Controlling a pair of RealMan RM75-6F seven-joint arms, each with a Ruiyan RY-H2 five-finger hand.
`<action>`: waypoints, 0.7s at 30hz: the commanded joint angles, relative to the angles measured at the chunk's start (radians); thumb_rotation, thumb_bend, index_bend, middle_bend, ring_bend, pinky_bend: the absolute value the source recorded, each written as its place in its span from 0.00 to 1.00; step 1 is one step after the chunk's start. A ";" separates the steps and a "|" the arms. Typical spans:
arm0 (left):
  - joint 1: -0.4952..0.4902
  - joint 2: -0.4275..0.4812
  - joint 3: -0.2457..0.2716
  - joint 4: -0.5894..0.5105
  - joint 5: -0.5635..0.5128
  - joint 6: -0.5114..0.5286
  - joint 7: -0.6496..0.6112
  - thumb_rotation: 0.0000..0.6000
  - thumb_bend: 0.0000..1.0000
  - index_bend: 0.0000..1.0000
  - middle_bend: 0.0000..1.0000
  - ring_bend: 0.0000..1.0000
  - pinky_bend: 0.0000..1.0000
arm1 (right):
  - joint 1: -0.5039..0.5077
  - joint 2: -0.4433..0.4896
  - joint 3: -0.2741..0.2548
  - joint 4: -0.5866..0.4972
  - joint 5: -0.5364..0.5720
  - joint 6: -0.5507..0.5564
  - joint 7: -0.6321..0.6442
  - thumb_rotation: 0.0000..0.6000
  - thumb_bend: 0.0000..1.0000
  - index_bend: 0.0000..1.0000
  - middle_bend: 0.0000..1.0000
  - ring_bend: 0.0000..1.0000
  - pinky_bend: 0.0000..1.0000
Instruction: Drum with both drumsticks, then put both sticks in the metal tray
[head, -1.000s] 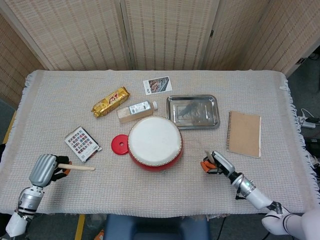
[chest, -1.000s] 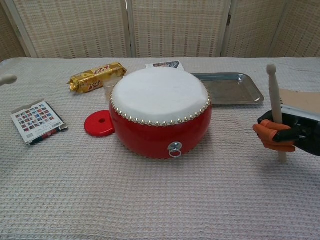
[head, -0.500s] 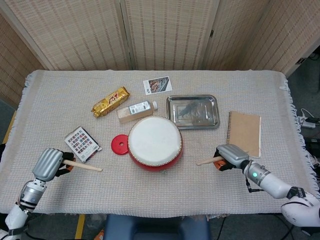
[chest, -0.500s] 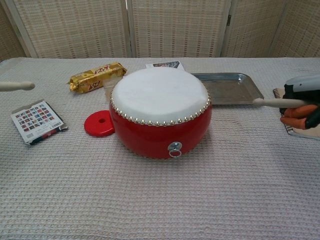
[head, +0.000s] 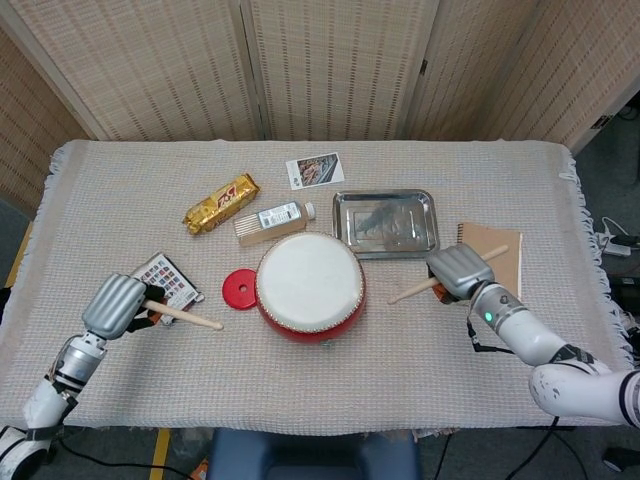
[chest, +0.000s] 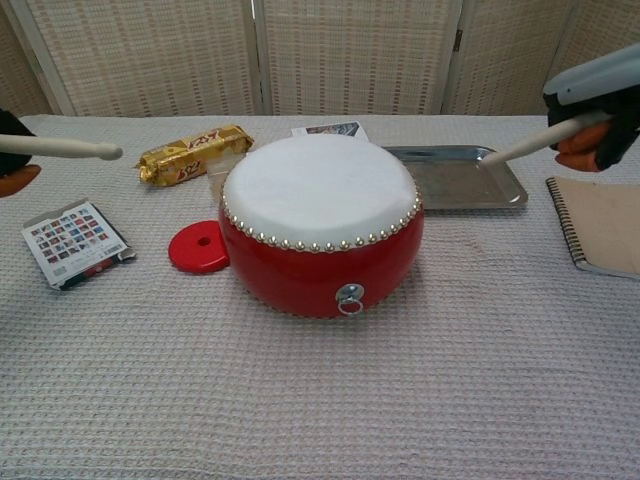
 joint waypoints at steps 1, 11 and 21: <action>-0.080 0.010 -0.045 -0.040 -0.067 -0.110 0.090 1.00 0.75 0.97 1.00 1.00 1.00 | 0.144 -0.121 -0.002 0.016 0.206 0.118 -0.195 1.00 0.81 1.00 1.00 0.93 0.95; -0.183 -0.042 -0.128 -0.060 -0.340 -0.269 0.312 1.00 0.75 0.97 1.00 1.00 1.00 | 0.272 -0.343 0.035 0.139 0.440 0.190 -0.371 1.00 0.81 1.00 1.00 0.93 0.95; -0.253 -0.100 -0.159 -0.074 -0.533 -0.279 0.484 1.00 0.75 0.97 1.00 1.00 1.00 | 0.272 -0.368 0.113 0.201 0.446 0.224 -0.357 1.00 0.81 1.00 1.00 0.93 0.95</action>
